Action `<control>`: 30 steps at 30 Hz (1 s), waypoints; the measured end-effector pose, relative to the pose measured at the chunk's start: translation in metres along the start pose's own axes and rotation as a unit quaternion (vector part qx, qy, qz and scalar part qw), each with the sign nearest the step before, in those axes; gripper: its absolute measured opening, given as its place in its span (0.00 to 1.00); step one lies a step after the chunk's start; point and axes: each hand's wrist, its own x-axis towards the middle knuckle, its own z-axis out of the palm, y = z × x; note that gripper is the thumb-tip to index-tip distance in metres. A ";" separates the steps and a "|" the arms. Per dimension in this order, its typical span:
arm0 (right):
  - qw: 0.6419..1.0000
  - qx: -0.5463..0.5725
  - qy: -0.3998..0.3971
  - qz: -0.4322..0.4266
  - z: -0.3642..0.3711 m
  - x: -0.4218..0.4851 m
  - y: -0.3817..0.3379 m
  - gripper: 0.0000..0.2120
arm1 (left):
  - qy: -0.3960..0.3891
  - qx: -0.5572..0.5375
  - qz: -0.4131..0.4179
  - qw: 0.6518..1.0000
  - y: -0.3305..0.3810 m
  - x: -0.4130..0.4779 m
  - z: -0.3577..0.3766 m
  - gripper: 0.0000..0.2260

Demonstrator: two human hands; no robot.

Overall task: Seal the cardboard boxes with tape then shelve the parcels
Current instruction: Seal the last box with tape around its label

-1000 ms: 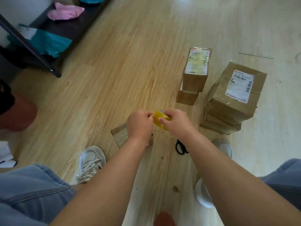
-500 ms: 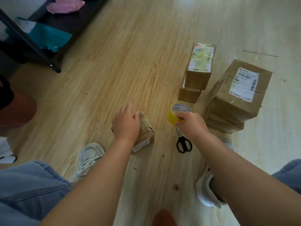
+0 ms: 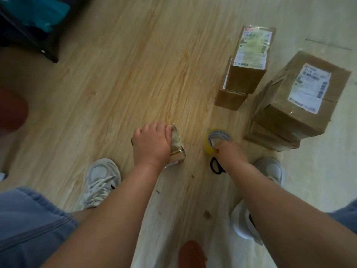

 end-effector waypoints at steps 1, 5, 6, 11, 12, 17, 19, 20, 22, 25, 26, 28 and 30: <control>1.000 -0.010 -0.008 -0.002 0.004 0.002 0.000 0.12 | 0.003 0.002 0.001 1.000 0.000 0.001 0.001 0.21; 0.999 -0.016 -0.028 -0.002 0.009 0.001 -0.005 0.13 | 0.001 0.007 -0.002 1.000 -0.001 0.002 0.003 0.24; 1.000 -0.007 -0.028 0.005 0.006 -0.001 -0.008 0.13 | -0.002 0.007 -0.002 1.000 -0.001 0.001 0.003 0.24; 0.975 0.192 0.109 0.030 -0.018 -0.020 -0.033 0.09 | 0.018 -0.098 -0.016 0.995 -0.003 0.000 -0.003 0.17; 0.956 0.259 0.134 0.022 -0.024 -0.026 -0.042 0.10 | 0.035 -0.129 -0.025 0.991 -0.003 -0.001 -0.006 0.15; 0.912 0.349 0.198 -0.088 -0.029 -0.062 -0.086 0.17 | 0.089 -0.139 -0.091 0.982 -0.013 -0.016 -0.011 0.14; 0.920 0.332 0.176 -0.114 -0.020 -0.069 -0.096 0.20 | 0.064 -0.135 -0.112 0.982 -0.016 -0.025 -0.005 0.16; 0.925 0.321 0.160 -0.126 -0.016 -0.071 -0.099 0.22 | 0.047 -0.137 -0.116 0.983 -0.016 -0.029 -0.002 0.18; 0.924 0.330 0.134 -0.138 -0.007 -0.073 -0.106 0.24 | 0.023 -0.147 -0.112 0.983 -0.017 -0.035 0.003 0.19; 0.880 0.449 0.107 -0.115 -0.002 -0.075 -0.110 0.24 | 0.028 -0.150 -0.113 0.982 -0.015 -0.035 0.007 0.19; 0.859 0.491 0.096 -0.107 -0.001 -0.075 -0.111 0.24 | 0.040 -0.142 -0.116 0.982 -0.013 -0.035 0.007 0.20; 0.832 0.542 0.075 -0.095 0.001 -0.074 -0.112 0.24 | 0.069 -0.129 -0.121 0.982 -0.009 -0.034 0.009 0.21; 0.819 0.564 0.064 -0.087 0.002 -0.074 -0.113 0.24 | 0.075 -0.115 -0.120 0.983 -0.009 -0.033 0.011 0.20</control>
